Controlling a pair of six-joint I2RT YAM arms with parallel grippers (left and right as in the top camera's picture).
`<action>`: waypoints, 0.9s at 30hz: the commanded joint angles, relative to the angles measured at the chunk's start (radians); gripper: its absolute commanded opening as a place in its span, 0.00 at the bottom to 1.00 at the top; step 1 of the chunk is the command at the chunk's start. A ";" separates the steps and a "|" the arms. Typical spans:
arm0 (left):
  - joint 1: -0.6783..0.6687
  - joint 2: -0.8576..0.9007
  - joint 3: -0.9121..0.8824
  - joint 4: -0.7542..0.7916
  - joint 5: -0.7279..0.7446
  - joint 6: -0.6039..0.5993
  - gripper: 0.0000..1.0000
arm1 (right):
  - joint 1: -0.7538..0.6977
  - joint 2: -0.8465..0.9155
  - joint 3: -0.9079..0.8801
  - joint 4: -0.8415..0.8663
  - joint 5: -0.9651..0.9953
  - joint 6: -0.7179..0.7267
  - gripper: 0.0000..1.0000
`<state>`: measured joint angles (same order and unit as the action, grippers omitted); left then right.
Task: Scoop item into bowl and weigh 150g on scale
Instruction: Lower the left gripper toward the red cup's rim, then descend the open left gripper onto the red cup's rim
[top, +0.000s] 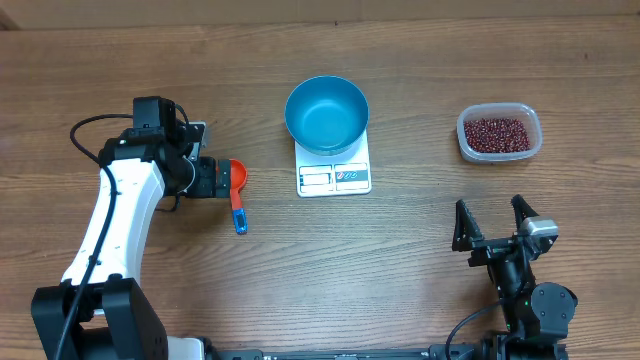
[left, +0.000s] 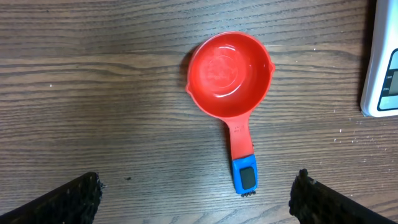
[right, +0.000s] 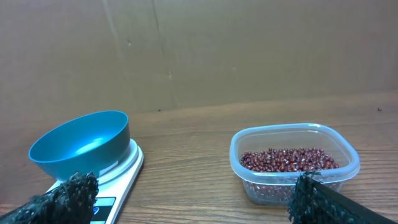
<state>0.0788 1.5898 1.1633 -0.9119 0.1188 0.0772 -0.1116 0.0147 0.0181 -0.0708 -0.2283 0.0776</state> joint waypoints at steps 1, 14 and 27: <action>-0.003 0.010 -0.013 0.003 0.005 -0.013 0.99 | -0.001 -0.012 -0.010 0.006 0.010 0.000 1.00; -0.006 0.010 -0.013 0.018 0.005 -0.013 0.99 | -0.001 -0.012 -0.010 0.006 0.010 0.000 1.00; -0.006 0.010 -0.015 0.021 0.005 -0.013 1.00 | -0.001 -0.012 -0.010 0.006 0.010 0.000 1.00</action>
<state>0.0780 1.5898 1.1625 -0.8936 0.1188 0.0772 -0.1116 0.0147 0.0181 -0.0704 -0.2283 0.0780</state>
